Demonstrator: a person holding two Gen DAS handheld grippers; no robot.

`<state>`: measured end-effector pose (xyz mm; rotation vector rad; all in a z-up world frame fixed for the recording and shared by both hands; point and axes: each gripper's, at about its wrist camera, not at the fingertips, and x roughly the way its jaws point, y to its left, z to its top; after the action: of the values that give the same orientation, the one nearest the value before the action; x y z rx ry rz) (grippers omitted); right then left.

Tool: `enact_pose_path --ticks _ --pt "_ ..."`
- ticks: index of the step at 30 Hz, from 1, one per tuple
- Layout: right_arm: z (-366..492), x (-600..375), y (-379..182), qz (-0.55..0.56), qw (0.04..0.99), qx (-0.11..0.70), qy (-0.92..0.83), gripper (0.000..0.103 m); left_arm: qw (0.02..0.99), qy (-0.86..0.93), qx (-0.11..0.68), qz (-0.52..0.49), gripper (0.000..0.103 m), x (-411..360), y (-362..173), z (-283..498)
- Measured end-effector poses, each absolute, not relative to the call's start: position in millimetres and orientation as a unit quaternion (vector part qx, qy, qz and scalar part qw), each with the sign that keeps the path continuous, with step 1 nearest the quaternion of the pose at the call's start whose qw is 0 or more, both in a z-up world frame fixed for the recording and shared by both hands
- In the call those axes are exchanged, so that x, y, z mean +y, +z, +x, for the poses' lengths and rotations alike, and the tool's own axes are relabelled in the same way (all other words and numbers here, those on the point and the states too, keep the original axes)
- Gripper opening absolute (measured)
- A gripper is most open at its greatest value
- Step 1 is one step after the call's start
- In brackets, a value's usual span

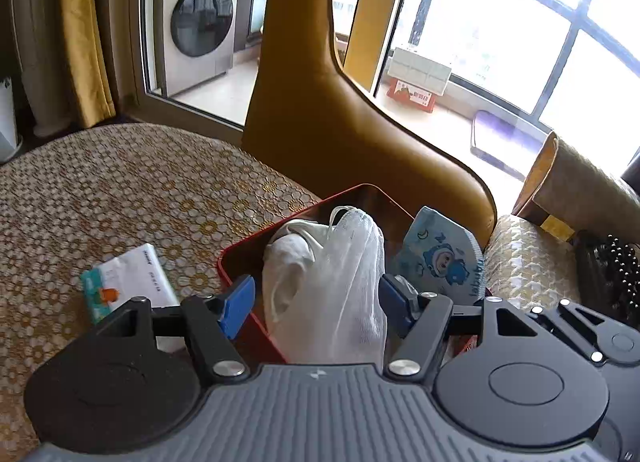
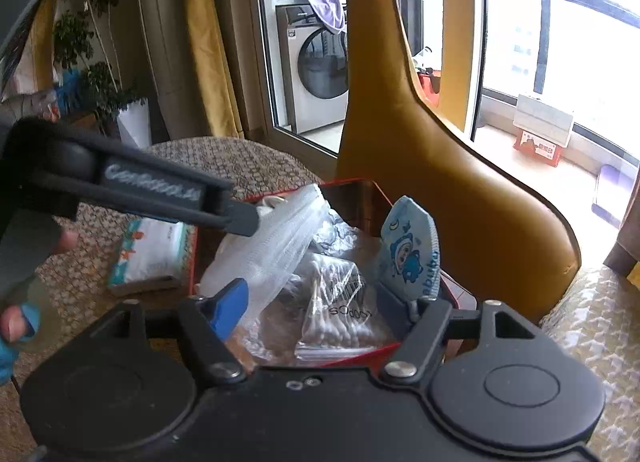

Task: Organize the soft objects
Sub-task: 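Open the left tool on the mesh bag while the right tool releases the swab packet, then withdraw both tools up and away from the red box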

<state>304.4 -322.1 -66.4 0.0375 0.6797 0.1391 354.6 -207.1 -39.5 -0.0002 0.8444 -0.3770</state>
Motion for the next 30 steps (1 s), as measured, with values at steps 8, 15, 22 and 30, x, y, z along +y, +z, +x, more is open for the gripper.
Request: enact_pose_path --ticks 8,15,22,30 --pt "275.9 -324.5 -48.4 0.031 0.945 0.317 0.068 0.075 0.906 -0.185 0.381 0.011 0.068 -188.1 -14.2 319.3" --pt "250.4 -324.9 -33.8 0.048 0.95 0.301 0.072 0.076 0.912 -0.193 0.361 0.017 0.068 -173.3 5.1 285.5" --pt "227.8 -318.3 -20.2 0.046 0.956 0.28 0.08 0.08 0.917 -0.199 0.344 0.025 0.068 -159.5 17.9 252.0" --pt "200.7 -308.1 -9.4 0.05 0.96 0.257 0.096 0.085 0.925 -0.193 0.327 0.025 0.071 -139.1 21.5 217.1"
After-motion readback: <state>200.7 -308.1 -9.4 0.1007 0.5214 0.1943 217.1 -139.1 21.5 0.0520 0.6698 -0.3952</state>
